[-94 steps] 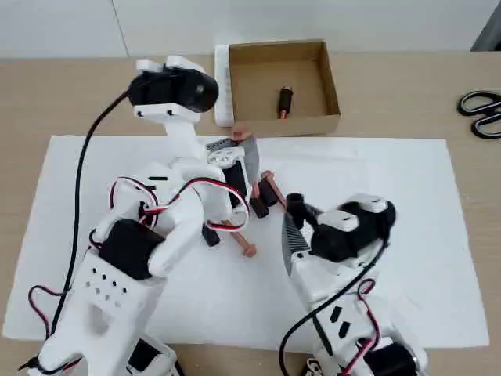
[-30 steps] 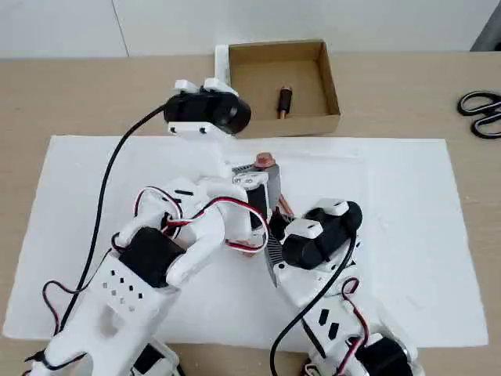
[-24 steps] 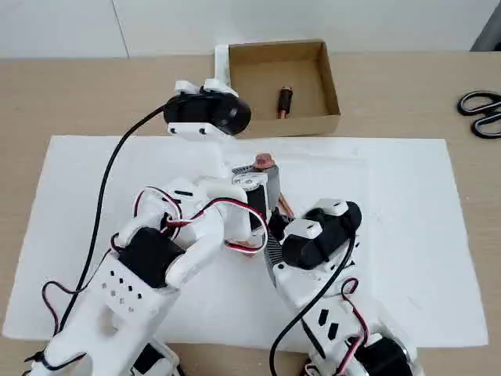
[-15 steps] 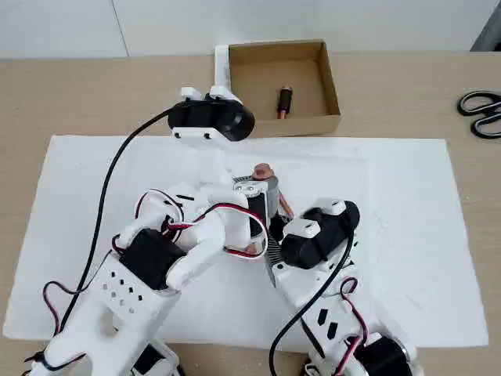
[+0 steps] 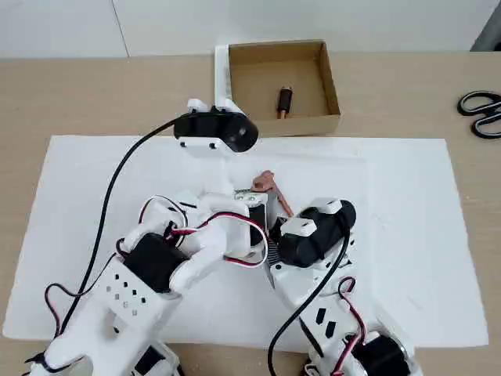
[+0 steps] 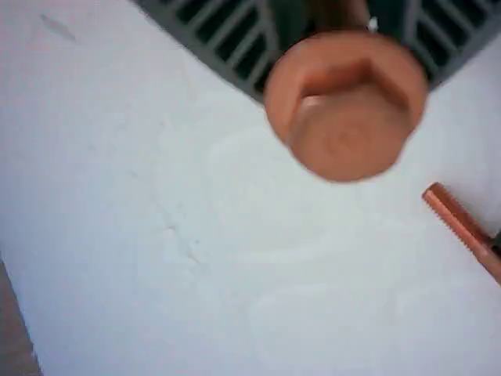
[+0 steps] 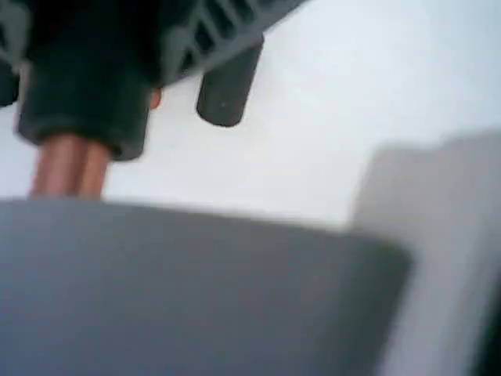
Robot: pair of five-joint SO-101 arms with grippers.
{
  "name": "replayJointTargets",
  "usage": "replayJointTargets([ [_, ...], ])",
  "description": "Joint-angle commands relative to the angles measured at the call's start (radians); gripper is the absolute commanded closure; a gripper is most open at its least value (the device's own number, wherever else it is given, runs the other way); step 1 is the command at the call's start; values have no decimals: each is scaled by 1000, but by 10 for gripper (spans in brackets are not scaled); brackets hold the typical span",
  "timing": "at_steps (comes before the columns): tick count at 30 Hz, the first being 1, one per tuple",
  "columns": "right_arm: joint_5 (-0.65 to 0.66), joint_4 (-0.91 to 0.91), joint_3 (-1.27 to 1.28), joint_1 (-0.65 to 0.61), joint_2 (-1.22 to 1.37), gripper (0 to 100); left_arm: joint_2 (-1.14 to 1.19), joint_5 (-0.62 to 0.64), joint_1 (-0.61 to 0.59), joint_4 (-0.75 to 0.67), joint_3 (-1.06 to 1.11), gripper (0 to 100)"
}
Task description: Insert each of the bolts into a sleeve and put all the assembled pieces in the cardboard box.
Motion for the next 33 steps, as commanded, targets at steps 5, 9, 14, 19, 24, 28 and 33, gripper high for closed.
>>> replayJointTargets([
  [5,3,-31,-21,13,-13,995,-9,-5,-8,77,2,994],
  [9,3,-31,-21,13,-13,995,-9,-5,-11,98,2,994],
  [14,3,-31,-21,13,-13,995,-9,-6,-5,97,2,987],
  [19,3,-31,-21,13,-13,995,-9,-40,-5,173,-27,882],
  [24,3,-31,-21,13,-13,995,-9,-40,-5,259,-107,742],
  [28,3,-31,-21,13,-13,995,-9,-41,-6,298,-156,738],
  [33,3,-31,-21,13,-13,995,-9,-41,-11,347,-272,737],
])
